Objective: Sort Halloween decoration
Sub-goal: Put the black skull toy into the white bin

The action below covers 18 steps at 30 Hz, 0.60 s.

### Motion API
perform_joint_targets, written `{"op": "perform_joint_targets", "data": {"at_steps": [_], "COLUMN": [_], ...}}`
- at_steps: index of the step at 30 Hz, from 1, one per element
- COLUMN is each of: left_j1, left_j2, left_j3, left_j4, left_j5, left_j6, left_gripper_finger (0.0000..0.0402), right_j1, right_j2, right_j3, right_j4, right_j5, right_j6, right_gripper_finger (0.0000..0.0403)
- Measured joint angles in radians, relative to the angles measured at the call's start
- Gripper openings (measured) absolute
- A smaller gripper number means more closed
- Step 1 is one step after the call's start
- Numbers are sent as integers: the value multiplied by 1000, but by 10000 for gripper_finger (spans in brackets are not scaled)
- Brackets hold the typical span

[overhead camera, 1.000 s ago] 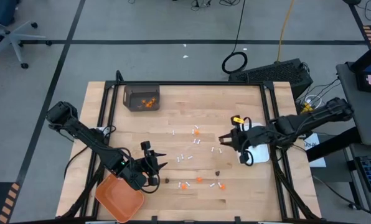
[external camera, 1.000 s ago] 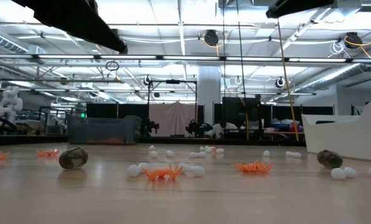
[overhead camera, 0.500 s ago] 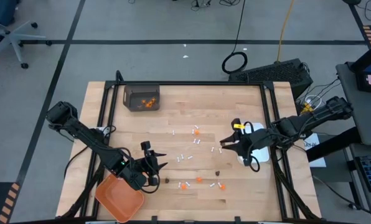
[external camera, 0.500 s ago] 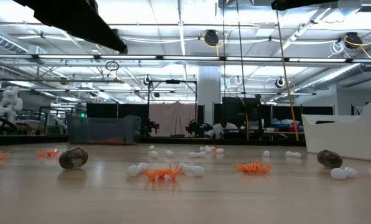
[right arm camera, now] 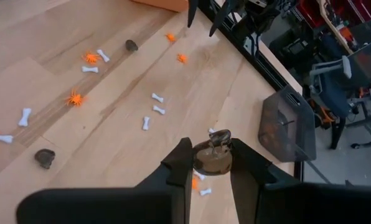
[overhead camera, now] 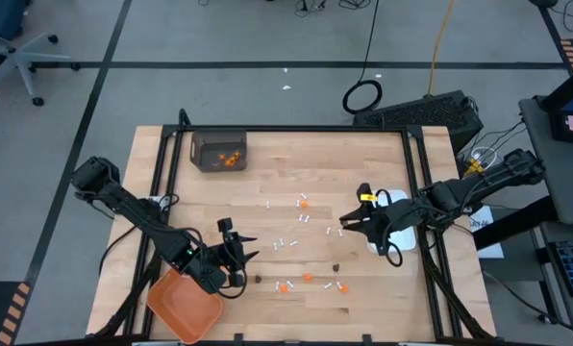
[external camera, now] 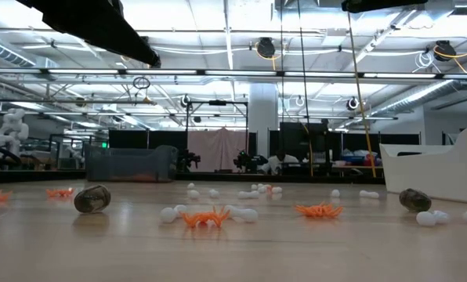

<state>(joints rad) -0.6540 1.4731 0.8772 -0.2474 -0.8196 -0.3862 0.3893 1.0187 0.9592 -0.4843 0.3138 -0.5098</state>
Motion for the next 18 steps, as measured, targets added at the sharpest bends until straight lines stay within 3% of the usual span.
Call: {"op": "perform_joint_targets", "data": {"at_steps": [9,18], "left_j1": [0,0], "left_j2": [0,0], "left_j3": [0,0], "left_j4": [0,0], "left_j5": [0,0], "left_j6": [0,0], "left_gripper_finger": [164,164], "right_j1": [0,0], "right_j2": [0,0], "right_j3": [0,0], "right_j4": [0,-5], "right_j5": [0,-1], "right_j6": [1,145], "right_gripper_finger": [52,52]}}
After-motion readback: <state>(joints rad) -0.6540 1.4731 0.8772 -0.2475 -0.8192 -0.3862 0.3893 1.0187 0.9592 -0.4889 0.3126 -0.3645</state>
